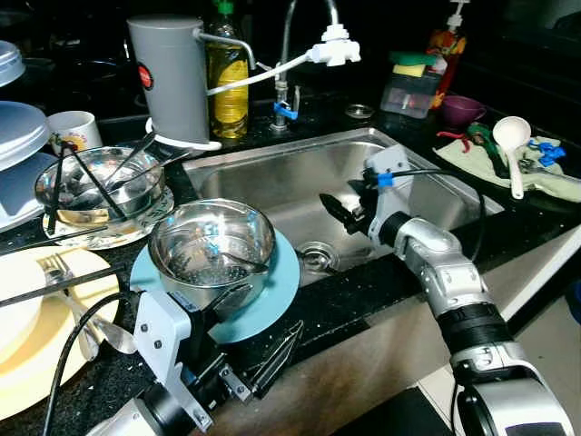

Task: Kitchen organization

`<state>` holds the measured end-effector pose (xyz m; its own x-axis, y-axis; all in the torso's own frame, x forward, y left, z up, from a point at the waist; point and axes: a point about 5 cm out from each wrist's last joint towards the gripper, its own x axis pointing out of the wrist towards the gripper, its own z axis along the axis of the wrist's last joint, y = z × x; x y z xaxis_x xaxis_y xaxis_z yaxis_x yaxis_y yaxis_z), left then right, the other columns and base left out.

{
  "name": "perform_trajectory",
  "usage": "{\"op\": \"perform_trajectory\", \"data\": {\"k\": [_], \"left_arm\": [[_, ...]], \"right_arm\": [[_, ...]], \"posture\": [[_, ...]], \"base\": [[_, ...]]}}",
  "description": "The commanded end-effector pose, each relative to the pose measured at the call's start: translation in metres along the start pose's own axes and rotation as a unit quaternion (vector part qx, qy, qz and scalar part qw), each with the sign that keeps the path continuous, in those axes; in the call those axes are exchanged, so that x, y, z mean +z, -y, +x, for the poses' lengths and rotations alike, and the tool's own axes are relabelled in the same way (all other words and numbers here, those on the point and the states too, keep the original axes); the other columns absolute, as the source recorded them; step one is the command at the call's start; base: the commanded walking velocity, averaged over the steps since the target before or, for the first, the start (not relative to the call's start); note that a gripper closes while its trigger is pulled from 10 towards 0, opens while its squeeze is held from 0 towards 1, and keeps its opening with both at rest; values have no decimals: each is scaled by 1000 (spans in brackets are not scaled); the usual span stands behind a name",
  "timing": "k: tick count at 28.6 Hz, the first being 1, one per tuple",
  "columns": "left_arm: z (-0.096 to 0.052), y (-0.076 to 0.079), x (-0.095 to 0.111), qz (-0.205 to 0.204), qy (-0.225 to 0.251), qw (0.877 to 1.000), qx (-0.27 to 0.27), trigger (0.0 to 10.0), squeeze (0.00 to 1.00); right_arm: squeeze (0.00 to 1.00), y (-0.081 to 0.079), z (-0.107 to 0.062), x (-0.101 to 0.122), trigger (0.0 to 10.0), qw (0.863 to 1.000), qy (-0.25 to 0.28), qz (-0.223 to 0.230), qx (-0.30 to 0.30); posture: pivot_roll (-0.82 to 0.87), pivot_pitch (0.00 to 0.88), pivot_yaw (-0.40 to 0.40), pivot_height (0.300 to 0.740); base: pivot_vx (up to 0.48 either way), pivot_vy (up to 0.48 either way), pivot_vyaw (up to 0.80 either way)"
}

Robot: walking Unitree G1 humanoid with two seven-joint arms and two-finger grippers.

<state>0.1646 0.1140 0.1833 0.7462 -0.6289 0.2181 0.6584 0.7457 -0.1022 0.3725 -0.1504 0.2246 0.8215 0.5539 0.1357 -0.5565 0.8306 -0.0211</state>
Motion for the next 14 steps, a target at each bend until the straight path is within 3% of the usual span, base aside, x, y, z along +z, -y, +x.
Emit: {"op": "perform_trajectory", "data": {"k": [1,3,10,14], "left_arm": [[-3,1,-6,1,-16,1000,4,10000,0],[-3,1,-7,1,-17,1000,7,10000,0],[-7,2,-9,-3,-21,1000,17,10000,0],[-10,-2,-11,-1,-22,999,41,10000,0]], "right_arm": [[0,-10,-7,25,10000,992,98,48,65],[0,-13,-9,31,10000,987,123,61,83],[0,-21,-13,36,10000,978,154,71,118],[0,-28,-21,42,10000,966,175,90,168]], "posture": [[49,0,-82,740],[49,0,-82,740],[57,0,-81,740],[61,0,-79,740]], "base": [[0,0,0],[0,0,0],[0,0,800],[0,0,800]]}}
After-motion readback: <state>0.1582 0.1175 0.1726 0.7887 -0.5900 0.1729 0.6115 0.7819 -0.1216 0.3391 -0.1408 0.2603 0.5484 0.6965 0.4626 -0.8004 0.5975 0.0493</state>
